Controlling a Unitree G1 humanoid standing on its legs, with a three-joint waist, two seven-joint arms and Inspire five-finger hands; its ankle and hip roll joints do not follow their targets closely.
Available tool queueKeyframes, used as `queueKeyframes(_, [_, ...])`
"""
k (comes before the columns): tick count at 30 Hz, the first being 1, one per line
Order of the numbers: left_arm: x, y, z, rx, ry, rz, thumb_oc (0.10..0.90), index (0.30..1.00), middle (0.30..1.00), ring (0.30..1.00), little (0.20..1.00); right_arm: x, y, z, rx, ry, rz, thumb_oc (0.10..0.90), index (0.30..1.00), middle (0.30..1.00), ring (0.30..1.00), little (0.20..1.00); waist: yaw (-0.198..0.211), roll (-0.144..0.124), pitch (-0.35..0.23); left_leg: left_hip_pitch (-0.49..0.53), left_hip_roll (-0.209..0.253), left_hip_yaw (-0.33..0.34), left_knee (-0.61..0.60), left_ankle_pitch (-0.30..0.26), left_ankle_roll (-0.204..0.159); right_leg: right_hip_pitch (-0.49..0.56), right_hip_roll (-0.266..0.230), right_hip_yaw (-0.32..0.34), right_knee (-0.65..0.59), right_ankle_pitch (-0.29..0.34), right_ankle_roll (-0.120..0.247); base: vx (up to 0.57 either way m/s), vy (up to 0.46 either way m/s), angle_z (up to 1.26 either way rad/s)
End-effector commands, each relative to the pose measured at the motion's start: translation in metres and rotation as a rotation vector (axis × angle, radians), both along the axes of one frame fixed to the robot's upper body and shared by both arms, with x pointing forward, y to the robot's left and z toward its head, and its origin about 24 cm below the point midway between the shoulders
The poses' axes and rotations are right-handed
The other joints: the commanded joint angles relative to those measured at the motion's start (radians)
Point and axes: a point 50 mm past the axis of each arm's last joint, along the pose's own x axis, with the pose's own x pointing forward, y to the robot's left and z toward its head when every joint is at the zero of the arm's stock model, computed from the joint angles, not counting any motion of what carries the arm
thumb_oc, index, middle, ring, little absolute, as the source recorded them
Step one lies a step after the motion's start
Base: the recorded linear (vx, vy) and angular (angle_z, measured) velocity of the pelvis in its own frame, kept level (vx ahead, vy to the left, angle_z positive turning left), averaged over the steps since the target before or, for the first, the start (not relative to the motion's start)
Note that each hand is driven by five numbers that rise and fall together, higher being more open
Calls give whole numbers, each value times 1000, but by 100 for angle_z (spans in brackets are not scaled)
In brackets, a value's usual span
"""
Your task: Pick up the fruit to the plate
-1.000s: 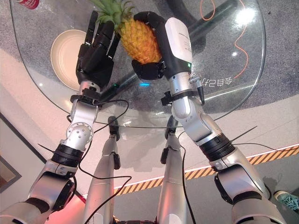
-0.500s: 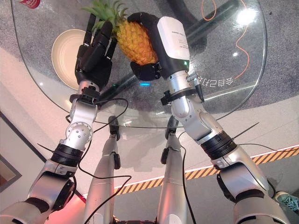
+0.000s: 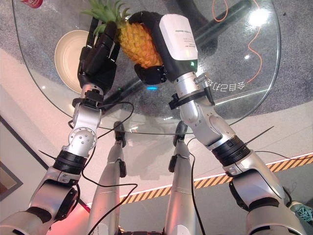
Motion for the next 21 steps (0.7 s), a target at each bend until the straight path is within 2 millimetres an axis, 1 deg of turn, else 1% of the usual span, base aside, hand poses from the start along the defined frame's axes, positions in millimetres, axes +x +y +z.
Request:
queueKeyframes(1, [-18,-21,59,11,-253,-90,800,900,900,900,900,-78,61,64,-37,-437,459,100,300,300,300,200,-2,-29,-25,-39,-51,-1,50,-32,14,67,26,-59,-134,62,32,0,0,0])
queueKeyframes(2, [-18,-21,58,6,-248,-93,800,900,900,900,900,-78,62,63,-40,-433,465,100,300,300,300,200,-2,-29,-25,-31,-50,-2,51,-39,12,74,26,-58,-132,55,34,0,0,0])
queueKeyframes(5, [-19,-22,60,2,-253,-100,800,900,900,900,900,-80,64,63,-52,-439,484,100,300,300,300,200,-2,-29,-25,-41,-52,-3,52,-32,14,65,26,-58,-133,62,32,0,0,0])
queueKeyframes(6, [-19,-22,60,0,-253,-104,800,900,900,900,900,-81,65,62,-56,-434,491,100,300,300,300,200,-2,-28,-25,-34,-51,-3,55,-39,12,72,26,-58,-130,55,34,0,0,0])
queueKeyframes(7, [-20,-23,62,0,-261,-105,800,900,900,900,900,-82,65,63,-60,-439,497,100,300,300,300,200,-3,-28,-25,-45,-52,-4,54,-31,14,63,25,-58,-132,63,33,0,0,0])
queueKeyframes(11, [-21,-21,61,-10,-286,-117,800,900,900,900,900,-84,67,61,-69,-432,518,100,300,300,300,200,-1,-29,-25,-36,-50,-3,55,-39,12,72,27,-58,-131,54,33,0,0,0])
queueKeyframes(12, [-22,-21,63,-13,-300,-120,663,782,782,782,763,-85,67,62,-71,-437,520,100,300,300,300,200,-2,-29,-25,-46,-53,-3,53,-30,14,63,26,-58,-134,62,31,0,0,0])
queueKeyframes(13, [-22,-21,61,-17,-300,-122,413,568,568,568,513,-85,67,61,-71,-432,521,100,300,300,300,200,-1,-30,-25,-37,-52,-3,55,-39,13,72,27,-58,-132,54,32,0,0,0])
queueKeyframes(14, [-23,-21,62,-24,-315,-123,232,413,413,413,332,-85,68,61,-70,-431,523,100,300,300,300,200,0,-30,-25,-37,-51,-4,57,-40,12,71,27,-58,-131,54,32,0,0,0])
queueKeyframes(15, [-24,-21,65,-24,-336,-121,100,300,300,300,200,-86,68,62,-70,-437,525,100,300,300,300,200,-2,-31,-25,-47,-52,-5,56,-32,13,61,26,-57,-132,62,32,0,0,0])
queueKeyframes(17, [-26,-21,65,-17,-359,-116,100,300,300,300,200,-86,68,61,-69,-431,529,100,300,300,300,200,-1,-31,-25,-40,-50,-5,59,-41,12,68,28,-56,-128,53,32,0,0,0])
queueKeyframes(18, [-27,-21,67,-15,-377,-118,100,300,300,300,200,-86,68,63,-70,-438,530,100,300,300,300,200,-2,-32,-25,-51,-51,-5,58,-32,14,57,27,-56,-130,61,31,0,0,0])
queueKeyframes(20, [-27,-20,67,-17,-388,-118,100,300,300,300,200,-86,68,60,-71,-431,535,100,300,300,300,200,-1,-33,-25,-41,-49,-5,59,-42,12,67,28,-56,-128,52,32,0,0,0])
queueKeyframes(21, [-28,-20,70,-19,-401,-119,100,300,300,300,200,-86,69,61,-72,-436,538,100,300,300,300,200,-2,-34,-25,-51,-51,-6,59,-34,13,57,27,-55,-130,61,31,0,0,0])
